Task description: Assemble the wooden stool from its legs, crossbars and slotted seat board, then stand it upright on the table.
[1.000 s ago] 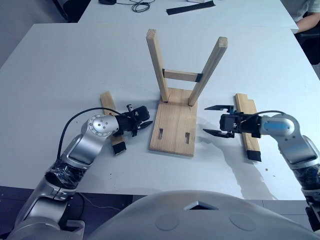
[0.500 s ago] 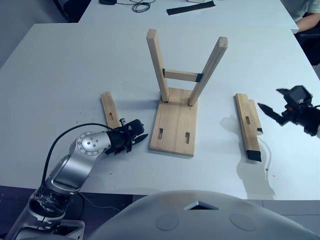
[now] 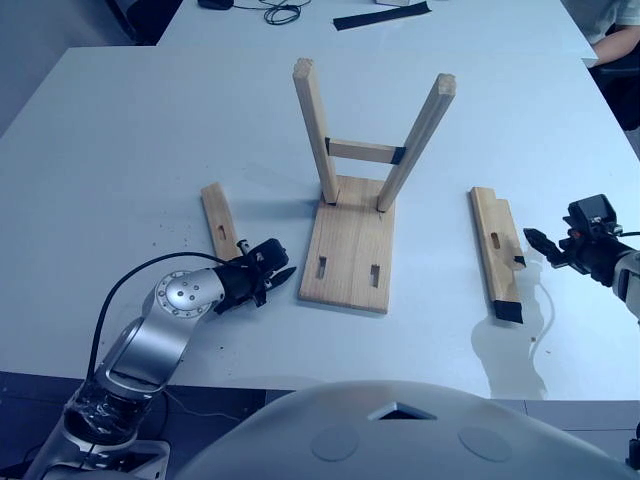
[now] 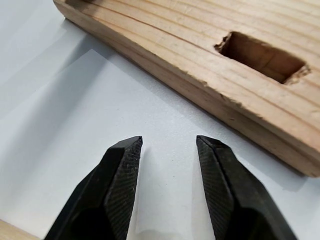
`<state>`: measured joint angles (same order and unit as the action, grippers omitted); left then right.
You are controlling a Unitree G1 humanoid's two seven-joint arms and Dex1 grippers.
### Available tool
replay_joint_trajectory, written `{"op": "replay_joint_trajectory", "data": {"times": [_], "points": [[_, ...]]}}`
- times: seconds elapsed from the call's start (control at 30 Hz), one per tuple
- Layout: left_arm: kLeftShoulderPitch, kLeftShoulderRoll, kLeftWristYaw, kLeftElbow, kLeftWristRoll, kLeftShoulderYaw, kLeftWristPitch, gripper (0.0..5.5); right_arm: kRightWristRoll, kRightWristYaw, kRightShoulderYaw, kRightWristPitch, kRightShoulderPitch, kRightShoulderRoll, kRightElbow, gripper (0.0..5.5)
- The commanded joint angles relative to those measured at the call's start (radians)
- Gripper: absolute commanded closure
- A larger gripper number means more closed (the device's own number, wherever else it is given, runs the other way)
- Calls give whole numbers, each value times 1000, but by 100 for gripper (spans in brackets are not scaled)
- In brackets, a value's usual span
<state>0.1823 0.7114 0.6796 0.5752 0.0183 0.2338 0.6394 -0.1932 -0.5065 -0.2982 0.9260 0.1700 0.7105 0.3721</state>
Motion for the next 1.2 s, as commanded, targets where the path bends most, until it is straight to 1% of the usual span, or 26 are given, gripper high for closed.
{"op": "replay_joint_trajectory", "data": {"times": [0.03,0.27,0.7,0.97,1.0,1.07,1.2], "points": [[-11,6,1,-4,0,7,10,346,10,16,44,-16,10,-21,-3,177],[-30,15,15,-14,-1,17,6,346,13,50,86,-23,42,-62,23,177],[-60,11,19,-28,7,29,10,346,28,69,135,-66,86,-83,-7,177],[-54,19,23,-22,-5,13,12,346,3,110,101,34,98,-116,-16,299],[-57,18,22,-23,-4,12,13,346,-6,114,97,52,96,-126,-16,309],[-62,14,21,-24,-4,13,15,346,-39,120,75,104,86,-159,-14,346],[-68,7,17,-21,-9,5,20,346,-63,124,63,149,60,-173,-24,408]]}}
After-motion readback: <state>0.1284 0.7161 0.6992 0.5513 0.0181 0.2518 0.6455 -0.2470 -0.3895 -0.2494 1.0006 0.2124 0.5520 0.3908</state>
